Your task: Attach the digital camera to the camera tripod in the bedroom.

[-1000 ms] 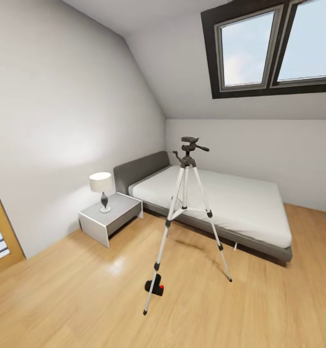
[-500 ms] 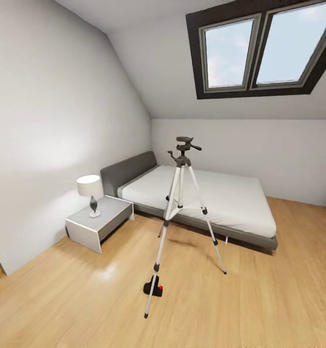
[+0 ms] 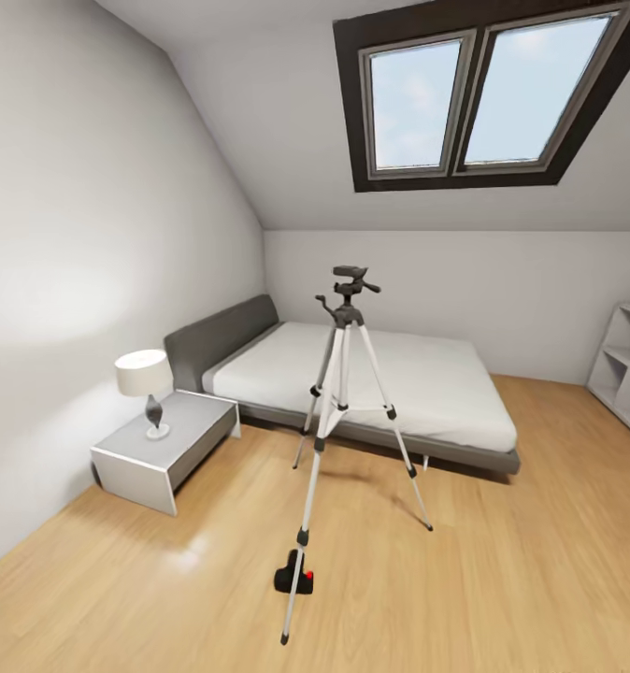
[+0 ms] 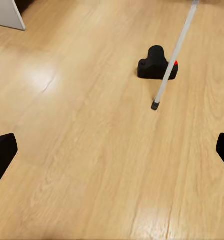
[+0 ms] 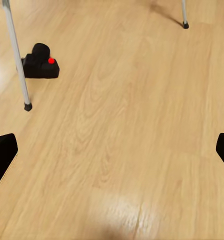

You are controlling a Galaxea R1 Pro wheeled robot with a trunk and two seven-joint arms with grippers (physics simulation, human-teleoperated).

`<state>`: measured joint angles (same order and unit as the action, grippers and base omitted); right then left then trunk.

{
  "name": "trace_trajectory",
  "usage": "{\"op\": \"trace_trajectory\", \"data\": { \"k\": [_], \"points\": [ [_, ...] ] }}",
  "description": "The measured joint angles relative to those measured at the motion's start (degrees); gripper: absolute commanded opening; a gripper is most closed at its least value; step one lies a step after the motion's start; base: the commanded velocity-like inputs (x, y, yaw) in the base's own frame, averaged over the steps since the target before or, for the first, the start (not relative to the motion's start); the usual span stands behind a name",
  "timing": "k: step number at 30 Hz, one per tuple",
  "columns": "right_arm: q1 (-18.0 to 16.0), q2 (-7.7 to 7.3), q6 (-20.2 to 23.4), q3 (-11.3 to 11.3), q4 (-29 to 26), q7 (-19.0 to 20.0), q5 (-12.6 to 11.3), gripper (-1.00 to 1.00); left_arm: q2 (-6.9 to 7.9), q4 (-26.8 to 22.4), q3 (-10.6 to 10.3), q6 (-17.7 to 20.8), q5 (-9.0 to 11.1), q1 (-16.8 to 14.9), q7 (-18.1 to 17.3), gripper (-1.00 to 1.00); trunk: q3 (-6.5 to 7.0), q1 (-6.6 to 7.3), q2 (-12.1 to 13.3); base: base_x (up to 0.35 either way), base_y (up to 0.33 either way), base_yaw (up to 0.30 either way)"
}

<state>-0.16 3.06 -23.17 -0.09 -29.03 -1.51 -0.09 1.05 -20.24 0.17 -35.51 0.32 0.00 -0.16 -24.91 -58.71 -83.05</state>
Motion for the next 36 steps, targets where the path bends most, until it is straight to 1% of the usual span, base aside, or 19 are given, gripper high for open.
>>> {"op": "trace_trajectory", "data": {
  "k": [8,12,27,36],
  "points": [
    [0.00,0.00,0.00,0.00,-0.01,0.00,0.00,1.00,0.00,0.01,0.00,-0.11,0.00,0.00,-0.01,1.00,0.00,0.00,0.00,0.179,0.307,-0.232],
    [0.00,0.00,0.00,0.00,0.00,0.01,0.00,1.00,0.00,0.03,-0.01,-0.14,0.00,0.00,-0.07,1.00,0.00,-0.02,0.00,0.048,0.284,-0.232],
    [0.00,-0.17,-0.01,0.00,0.00,0.00,0.00,1.00,0.00,0.01,-0.01,-0.22,-0.08,0.00,-0.08,1.00,0.00,-0.02,0.00,0.004,0.051,-0.233],
    [0.00,-0.26,0.00,0.00,0.02,0.00,0.00,1.00,0.00,0.02,-0.01,-0.24,-0.06,0.00,-0.08,1.00,0.00,-0.02,0.00,0.000,0.248,-0.232]
  ]
}}
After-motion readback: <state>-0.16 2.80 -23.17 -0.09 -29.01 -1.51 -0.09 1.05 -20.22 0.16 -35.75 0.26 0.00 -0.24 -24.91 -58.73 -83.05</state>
